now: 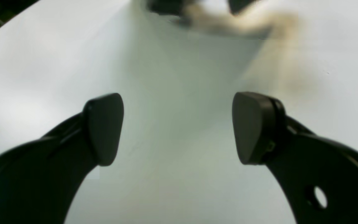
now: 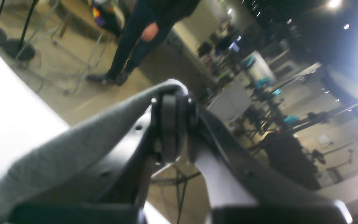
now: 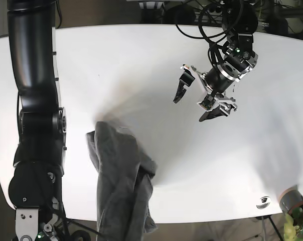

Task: Fold the T-shirt properly
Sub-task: 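Grasp the hanging grey shirt with the left gripper near the right gripper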

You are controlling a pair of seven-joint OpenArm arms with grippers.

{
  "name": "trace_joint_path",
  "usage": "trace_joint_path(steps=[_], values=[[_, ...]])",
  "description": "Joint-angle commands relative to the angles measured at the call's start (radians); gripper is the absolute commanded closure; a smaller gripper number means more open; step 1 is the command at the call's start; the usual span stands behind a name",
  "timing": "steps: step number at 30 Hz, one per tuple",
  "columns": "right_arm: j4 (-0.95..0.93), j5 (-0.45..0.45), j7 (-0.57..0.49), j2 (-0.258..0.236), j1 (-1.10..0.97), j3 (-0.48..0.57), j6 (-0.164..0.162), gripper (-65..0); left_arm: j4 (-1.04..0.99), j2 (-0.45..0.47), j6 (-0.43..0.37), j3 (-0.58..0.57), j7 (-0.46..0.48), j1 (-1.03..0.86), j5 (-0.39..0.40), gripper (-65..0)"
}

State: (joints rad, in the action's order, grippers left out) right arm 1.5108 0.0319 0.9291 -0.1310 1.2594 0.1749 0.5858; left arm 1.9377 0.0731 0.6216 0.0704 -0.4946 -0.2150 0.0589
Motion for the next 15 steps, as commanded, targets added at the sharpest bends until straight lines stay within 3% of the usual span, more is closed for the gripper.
trace_joint_path(steps=[1,11,15], values=[[0.015,0.003,-0.034,-0.002,0.046,-0.008,-0.014,-2.2,0.004,-0.019,-0.006,0.004,0.029,0.035,0.012,-50.4],[0.014,0.003,-0.034,0.001,0.046,-0.008,-0.014,-2.2,-0.146,-0.031,-0.013,-0.011,0.029,0.136,0.012,-50.4],[0.014,0.003,-0.035,-0.002,0.046,-0.008,-0.014,-2.2,-0.222,-0.031,-0.098,-0.079,0.029,0.193,0.012,-50.4]])
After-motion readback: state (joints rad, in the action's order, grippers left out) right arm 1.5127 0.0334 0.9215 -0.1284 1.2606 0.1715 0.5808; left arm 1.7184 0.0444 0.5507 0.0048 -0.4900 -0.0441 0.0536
